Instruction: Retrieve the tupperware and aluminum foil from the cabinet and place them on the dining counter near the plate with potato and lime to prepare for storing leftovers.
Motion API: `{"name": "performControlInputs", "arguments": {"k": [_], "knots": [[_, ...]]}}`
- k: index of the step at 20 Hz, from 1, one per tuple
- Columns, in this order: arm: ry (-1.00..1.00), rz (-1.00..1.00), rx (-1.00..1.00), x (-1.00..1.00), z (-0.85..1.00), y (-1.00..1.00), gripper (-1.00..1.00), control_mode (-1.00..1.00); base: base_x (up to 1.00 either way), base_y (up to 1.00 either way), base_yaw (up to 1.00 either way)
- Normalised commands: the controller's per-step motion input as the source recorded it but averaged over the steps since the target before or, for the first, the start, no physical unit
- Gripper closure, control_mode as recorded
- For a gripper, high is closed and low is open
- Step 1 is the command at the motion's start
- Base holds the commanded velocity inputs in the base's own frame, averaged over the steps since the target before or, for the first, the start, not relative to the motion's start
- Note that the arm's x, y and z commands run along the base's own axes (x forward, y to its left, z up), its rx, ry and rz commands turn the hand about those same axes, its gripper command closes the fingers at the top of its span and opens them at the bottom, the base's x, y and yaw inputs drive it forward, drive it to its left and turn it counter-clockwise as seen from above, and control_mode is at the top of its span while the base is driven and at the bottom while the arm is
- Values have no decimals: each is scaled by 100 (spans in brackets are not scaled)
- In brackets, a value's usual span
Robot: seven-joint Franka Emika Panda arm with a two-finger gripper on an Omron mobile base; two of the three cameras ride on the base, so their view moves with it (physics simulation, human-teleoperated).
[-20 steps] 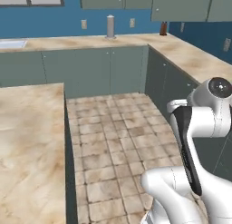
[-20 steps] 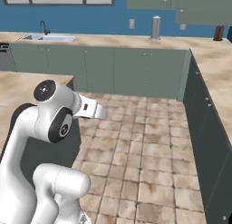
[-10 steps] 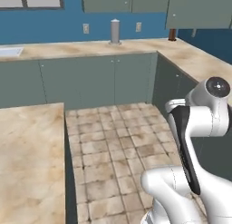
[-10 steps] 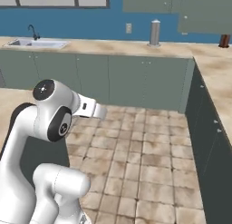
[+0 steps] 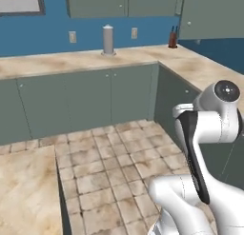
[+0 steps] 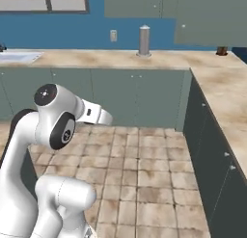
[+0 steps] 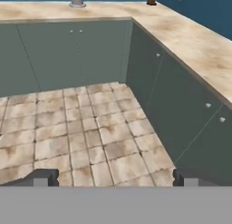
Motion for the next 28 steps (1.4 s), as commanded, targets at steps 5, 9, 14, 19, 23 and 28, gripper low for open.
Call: {"name": "performControlInputs", "arguments": {"k": [5,9,14,19,23,28], "knots": [[0,0,0,0,0,0,-100,100,100,5,-32],[0,0,0,0,0,0,-100,100,100,21,-33],[0,0,0,0,0,0,-100,100,100,33,-32],[0,0,0,0,0,0,-100,100,100,39,-33],[0,0,0,0,0,0,-100,100,100,38,-39],[0,0,0,0,0,0,-100,100,90,30,-46]]}}
